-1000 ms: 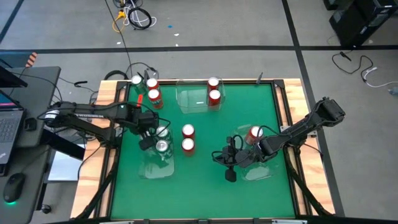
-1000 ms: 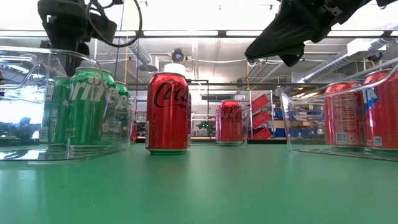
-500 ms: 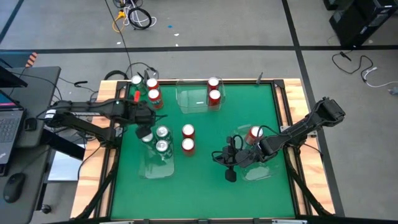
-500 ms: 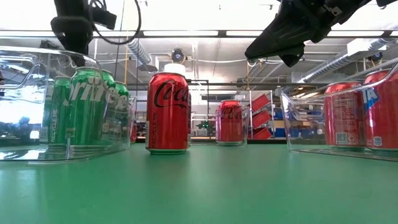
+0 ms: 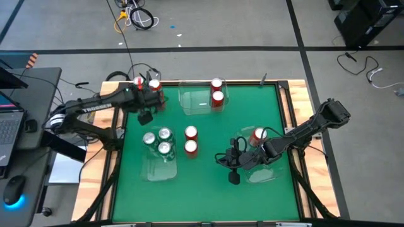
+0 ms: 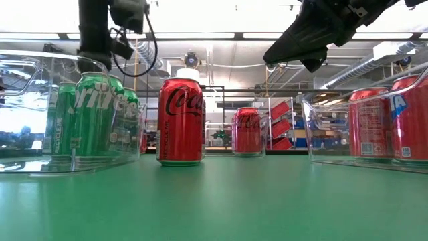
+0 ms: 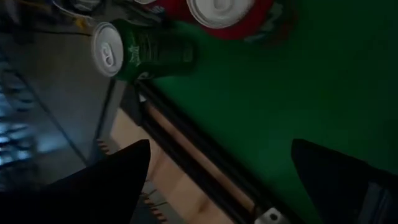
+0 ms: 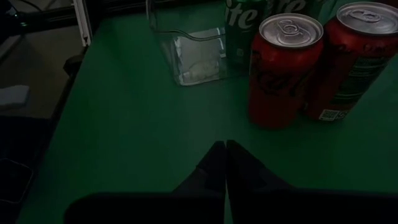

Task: Sort soda cans
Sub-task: Put the green soda can into the middle left transparent bin

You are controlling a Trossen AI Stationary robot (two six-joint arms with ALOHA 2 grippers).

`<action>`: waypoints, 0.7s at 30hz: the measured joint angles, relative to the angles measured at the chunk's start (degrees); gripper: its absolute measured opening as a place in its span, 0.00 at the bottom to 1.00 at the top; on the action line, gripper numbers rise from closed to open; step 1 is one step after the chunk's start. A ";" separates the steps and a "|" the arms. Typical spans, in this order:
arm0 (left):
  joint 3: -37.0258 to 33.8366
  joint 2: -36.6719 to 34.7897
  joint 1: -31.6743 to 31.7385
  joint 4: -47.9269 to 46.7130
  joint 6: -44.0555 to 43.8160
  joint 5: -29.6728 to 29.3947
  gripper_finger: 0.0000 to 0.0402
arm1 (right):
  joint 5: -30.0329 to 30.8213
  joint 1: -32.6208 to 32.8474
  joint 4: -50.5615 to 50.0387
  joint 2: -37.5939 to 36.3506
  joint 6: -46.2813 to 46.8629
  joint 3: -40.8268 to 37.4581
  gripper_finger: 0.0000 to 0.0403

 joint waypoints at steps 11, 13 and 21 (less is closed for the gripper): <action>0.00 0.00 17.40 11.90 13.99 5.94 0.98 | 0.00 0.00 0.00 0.00 -0.02 0.00 0.00; 0.01 0.36 20.48 13.51 15.46 8.21 0.98 | 0.00 -0.02 -0.02 0.00 -0.02 0.00 0.00; 0.02 5.84 30.97 18.84 19.22 18.99 0.98 | 0.00 -0.01 0.00 0.00 0.00 0.00 0.00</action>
